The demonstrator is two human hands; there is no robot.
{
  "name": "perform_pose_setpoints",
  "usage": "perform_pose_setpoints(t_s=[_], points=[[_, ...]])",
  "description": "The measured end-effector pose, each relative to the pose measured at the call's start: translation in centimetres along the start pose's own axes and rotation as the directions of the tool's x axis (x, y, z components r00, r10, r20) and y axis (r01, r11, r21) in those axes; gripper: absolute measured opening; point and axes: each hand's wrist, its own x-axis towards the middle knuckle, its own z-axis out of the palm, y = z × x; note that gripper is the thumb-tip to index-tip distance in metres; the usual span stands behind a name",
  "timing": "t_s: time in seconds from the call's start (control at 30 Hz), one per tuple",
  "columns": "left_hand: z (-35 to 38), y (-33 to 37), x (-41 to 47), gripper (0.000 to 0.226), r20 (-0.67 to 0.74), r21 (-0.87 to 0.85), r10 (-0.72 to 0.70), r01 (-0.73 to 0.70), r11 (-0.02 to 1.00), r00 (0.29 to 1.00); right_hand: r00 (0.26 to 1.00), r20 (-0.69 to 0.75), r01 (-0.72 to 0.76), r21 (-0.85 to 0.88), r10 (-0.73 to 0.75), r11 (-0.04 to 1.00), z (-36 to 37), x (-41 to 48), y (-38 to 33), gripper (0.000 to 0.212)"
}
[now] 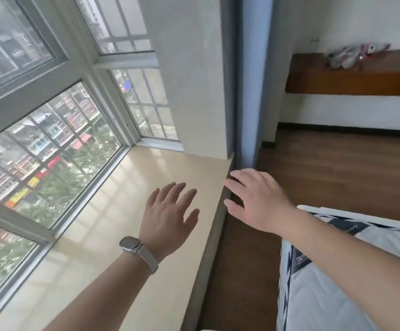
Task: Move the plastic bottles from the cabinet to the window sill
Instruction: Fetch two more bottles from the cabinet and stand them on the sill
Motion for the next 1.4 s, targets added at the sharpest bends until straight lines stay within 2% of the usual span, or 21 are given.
perform_pose_setpoints(t_s=[0.07, 0.27, 0.4, 0.57, 0.8, 0.93, 1.1, 1.4], points=[[0.0, 1.7, 2.3, 0.044, -0.014, 0.024, 0.081, -0.081, 0.996, 0.997, 0.996, -0.067, -0.056, 0.006, 0.057, 0.998, -0.8, -0.9, 2.1, 0.047], [0.9, 6.6, 8.2, 0.045, -0.016, 0.011, 0.245, -0.245, 0.97, 0.969, 0.962, -0.149, -0.23, 0.004, 0.228, 0.973, -2.9, -3.7, 7.1, 0.051], [1.8, 9.0, 11.2, 0.045, -0.006, -0.017, 0.328, -0.328, 0.945, 0.945, 0.931, -0.22, -0.302, -0.014, 0.292, 0.953, -4.0, -4.4, 9.7, 0.049], [3.7, 10.4, 15.8, 0.042, -0.039, -0.046, 0.412, -0.413, 0.91, 0.911, 0.902, -0.24, -0.383, -0.054, 0.36, 0.922, -4.3, -3.7, 12.4, 0.05], [5.9, 10.2, 24.9, 0.047, -0.031, -0.108, 0.484, -0.484, 0.868, 0.875, 0.856, -0.219, -0.497, -0.102, 0.468, 0.862, -4.8, 1.2, 16.7, 0.054], [7.2, 8.6, 30.8, 0.047, -0.052, -0.116, 0.519, -0.521, 0.845, 0.853, 0.85, -0.222, -0.512, -0.132, 0.478, 0.849, -4.3, 6.2, 18.8, 0.049], [8.7, 6.8, 37.4, 0.044, -0.081, -0.091, 0.512, -0.518, 0.851, 0.855, 0.845, -0.225, -0.525, -0.171, 0.486, 0.834, -4.5, 11.5, 21.3, 0.054], [10.8, 7.6, 45.5, 0.046, -0.14, -0.152, 0.571, -0.587, 0.795, 0.809, 0.8, -0.194, -0.599, -0.219, 0.567, 0.77, -5.5, 15.6, 26.2, 0.056]])
